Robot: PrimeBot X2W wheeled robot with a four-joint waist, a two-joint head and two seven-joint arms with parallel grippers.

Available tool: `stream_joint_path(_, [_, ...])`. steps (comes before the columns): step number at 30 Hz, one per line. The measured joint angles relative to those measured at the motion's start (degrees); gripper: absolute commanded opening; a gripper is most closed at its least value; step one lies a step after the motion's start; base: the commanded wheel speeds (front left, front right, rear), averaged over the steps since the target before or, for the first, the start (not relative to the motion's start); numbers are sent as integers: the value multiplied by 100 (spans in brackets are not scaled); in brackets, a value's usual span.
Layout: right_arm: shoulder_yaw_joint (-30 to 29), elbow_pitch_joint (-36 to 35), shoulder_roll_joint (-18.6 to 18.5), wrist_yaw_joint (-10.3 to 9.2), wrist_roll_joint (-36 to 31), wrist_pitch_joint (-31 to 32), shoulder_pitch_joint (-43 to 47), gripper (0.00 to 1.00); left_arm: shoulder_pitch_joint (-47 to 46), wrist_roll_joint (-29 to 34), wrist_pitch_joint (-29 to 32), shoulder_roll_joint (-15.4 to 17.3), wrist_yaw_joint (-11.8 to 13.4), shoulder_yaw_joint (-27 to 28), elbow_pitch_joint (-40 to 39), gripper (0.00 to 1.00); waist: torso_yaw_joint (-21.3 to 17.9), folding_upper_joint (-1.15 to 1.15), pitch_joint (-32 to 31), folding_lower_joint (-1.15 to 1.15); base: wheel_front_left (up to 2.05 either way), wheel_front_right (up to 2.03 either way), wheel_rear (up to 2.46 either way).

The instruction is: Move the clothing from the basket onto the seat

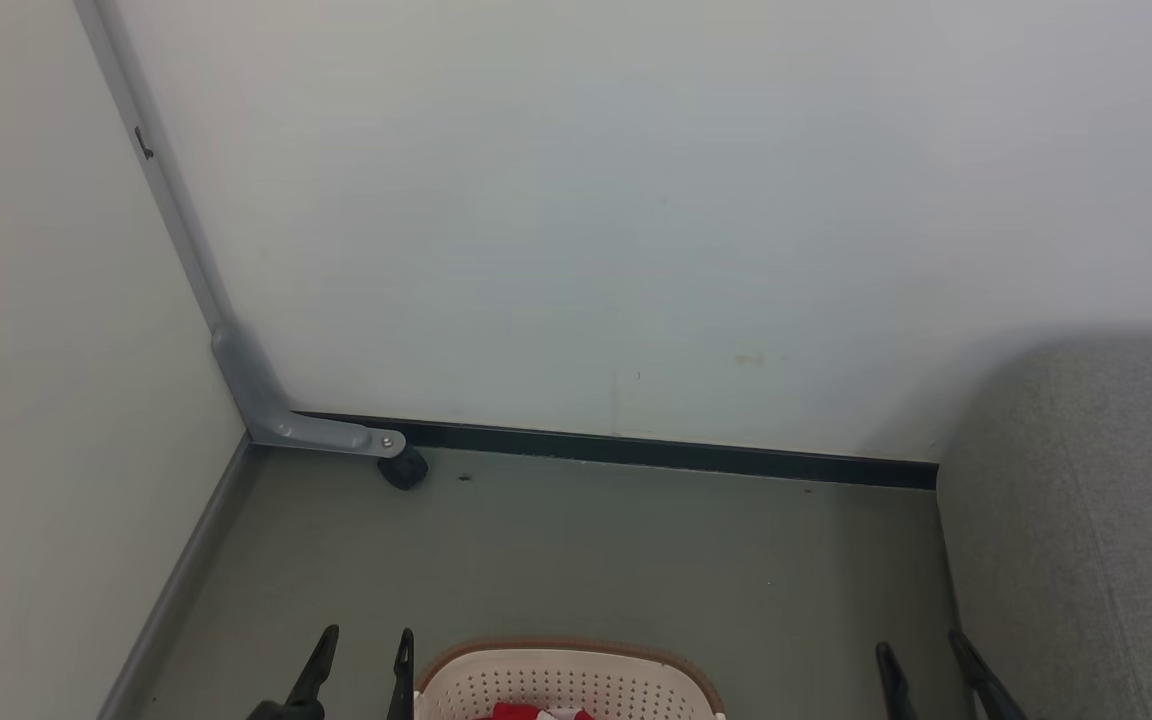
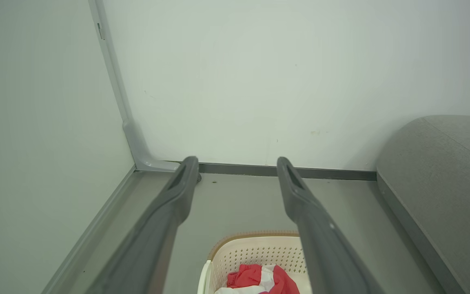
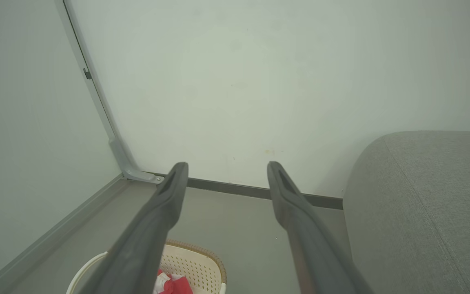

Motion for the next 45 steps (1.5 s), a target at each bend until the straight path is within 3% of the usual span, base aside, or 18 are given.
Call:
stream_joint_path(5, [-3,41,2,-2,-3,0,0,100,0,4,0,-2,-44,-1,14,100,-10,0,3,0,0,0,0])
stream_joint_path(14, [-119,316,5,-349,-104,0,53,100,51,5,0,-2,-104,-4,7,100,-69,0,151,0,0,0,0])
stream_joint_path(24, [76,363,96,-454,-339,0,79,100,135,15,0,44,-292,10,-63,100,-198,0,666,0,0,0,0])
stream_joint_path(45, [312,436,230,-705,-622,0,-673,100,-1016,353,0,716,-554,29,425,100,-1025,1,2314,1,0,0,0])
